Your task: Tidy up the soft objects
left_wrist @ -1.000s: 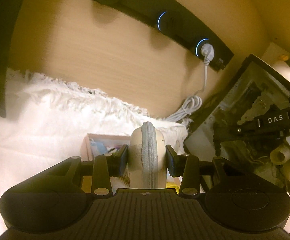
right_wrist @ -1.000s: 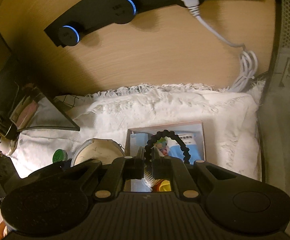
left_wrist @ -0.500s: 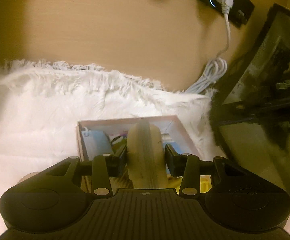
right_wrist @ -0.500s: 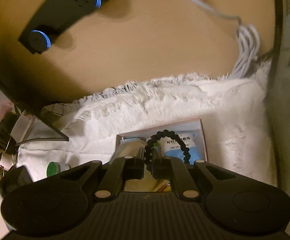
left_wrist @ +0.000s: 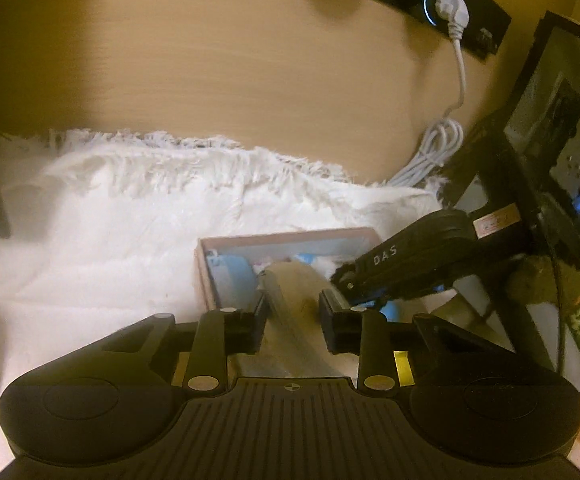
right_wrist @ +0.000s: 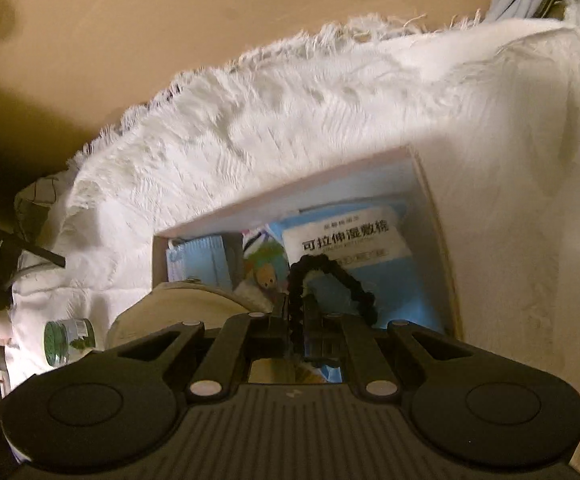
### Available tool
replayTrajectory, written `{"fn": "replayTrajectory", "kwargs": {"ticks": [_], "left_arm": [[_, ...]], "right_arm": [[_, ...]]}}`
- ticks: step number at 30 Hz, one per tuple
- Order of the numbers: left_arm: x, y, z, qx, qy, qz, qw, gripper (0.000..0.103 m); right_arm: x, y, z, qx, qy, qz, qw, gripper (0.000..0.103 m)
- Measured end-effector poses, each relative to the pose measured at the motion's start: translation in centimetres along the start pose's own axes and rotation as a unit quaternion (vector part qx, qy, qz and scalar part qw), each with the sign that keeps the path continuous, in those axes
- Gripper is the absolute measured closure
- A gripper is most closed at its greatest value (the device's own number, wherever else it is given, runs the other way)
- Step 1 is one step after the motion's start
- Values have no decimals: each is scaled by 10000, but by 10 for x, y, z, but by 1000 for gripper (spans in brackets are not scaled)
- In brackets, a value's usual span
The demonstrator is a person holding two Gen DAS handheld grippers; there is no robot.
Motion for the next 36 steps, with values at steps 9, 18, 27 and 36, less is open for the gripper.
{"fn": "replayTrajectory", "kwargs": {"ticks": [9, 18, 27, 36], "left_arm": [[3, -22, 4, -178, -122, -13, 9998, 73], [8, -23, 3, -172, -165, 220, 9995, 77], [15, 10, 14, 4, -355, 389, 9986, 77], [16, -6, 33, -373, -374, 369, 9979, 77]], "right_arm": [[-6, 56, 11, 717, 401, -94, 9966, 82], [-18, 65, 38, 676, 755, -14, 9949, 82], [-14, 36, 43, 552, 606, 1, 9966, 77], [-7, 39, 61, 733, 657, 229, 9949, 70]]}}
Point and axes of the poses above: each gripper's, at about its wrist camera, not at the fingertips, and y roughly against the way its jaws point, x to its right, z to its underside, the point moved 1 cm from there along -y, roughly the way its jaws point, and after that the axes turned 3 degrees about -x, right-handed, at the moved point
